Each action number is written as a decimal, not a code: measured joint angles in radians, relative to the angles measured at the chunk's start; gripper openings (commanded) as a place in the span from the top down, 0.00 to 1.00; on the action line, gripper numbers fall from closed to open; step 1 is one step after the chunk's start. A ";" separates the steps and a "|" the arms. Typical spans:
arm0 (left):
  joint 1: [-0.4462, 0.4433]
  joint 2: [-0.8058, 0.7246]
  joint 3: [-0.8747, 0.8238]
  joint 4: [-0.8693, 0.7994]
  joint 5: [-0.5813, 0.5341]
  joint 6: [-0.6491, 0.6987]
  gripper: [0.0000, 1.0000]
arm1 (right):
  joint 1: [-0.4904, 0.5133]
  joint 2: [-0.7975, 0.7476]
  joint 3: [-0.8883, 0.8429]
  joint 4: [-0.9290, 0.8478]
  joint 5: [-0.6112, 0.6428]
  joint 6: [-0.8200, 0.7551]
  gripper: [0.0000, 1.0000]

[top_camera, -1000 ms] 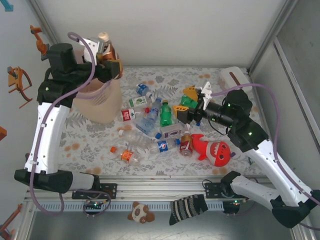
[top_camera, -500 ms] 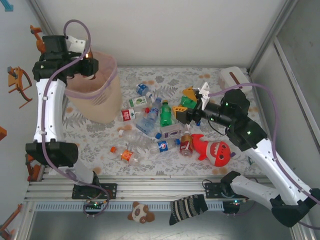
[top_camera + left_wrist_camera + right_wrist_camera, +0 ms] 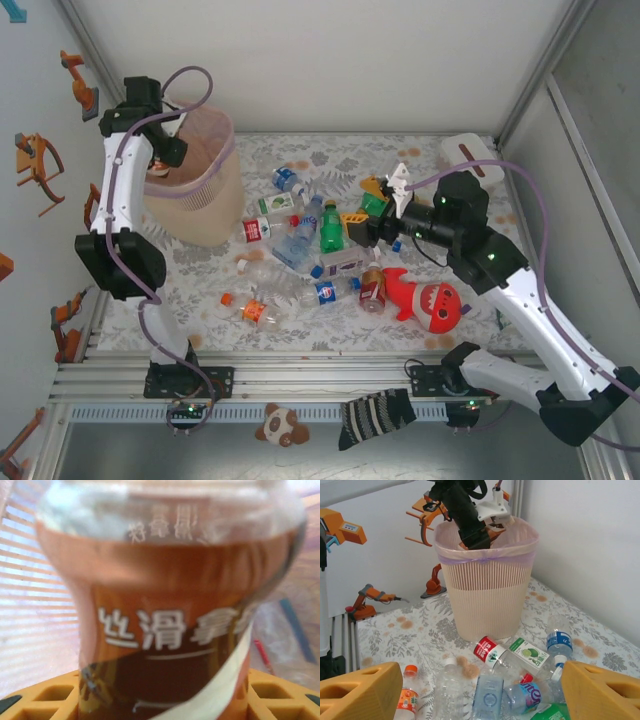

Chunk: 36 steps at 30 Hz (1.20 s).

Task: Put the plastic bottles in the bin

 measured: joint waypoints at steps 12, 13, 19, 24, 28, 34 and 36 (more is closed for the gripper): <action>0.002 0.117 0.002 -0.015 -0.120 0.043 0.49 | 0.000 0.014 0.000 -0.019 0.000 -0.026 0.18; 0.002 0.128 0.002 -0.018 -0.125 0.044 0.49 | 0.000 0.015 0.000 -0.019 0.000 -0.028 0.18; 0.006 0.201 0.000 -0.037 -0.132 0.044 0.47 | 0.000 0.017 0.000 -0.019 0.001 -0.034 0.17; 0.006 0.252 -0.006 -0.047 -0.129 0.044 0.42 | 0.000 0.017 -0.001 -0.019 0.006 -0.035 0.17; 0.007 0.274 -0.006 -0.049 -0.119 0.044 0.34 | 0.000 0.017 -0.001 -0.020 0.016 -0.037 0.17; 0.008 0.282 -0.006 -0.056 -0.090 0.033 0.18 | 0.000 0.017 -0.006 -0.021 0.026 -0.037 0.17; 0.009 0.282 -0.006 -0.058 -0.083 0.031 0.16 | 0.000 0.016 -0.006 -0.021 0.027 -0.037 0.17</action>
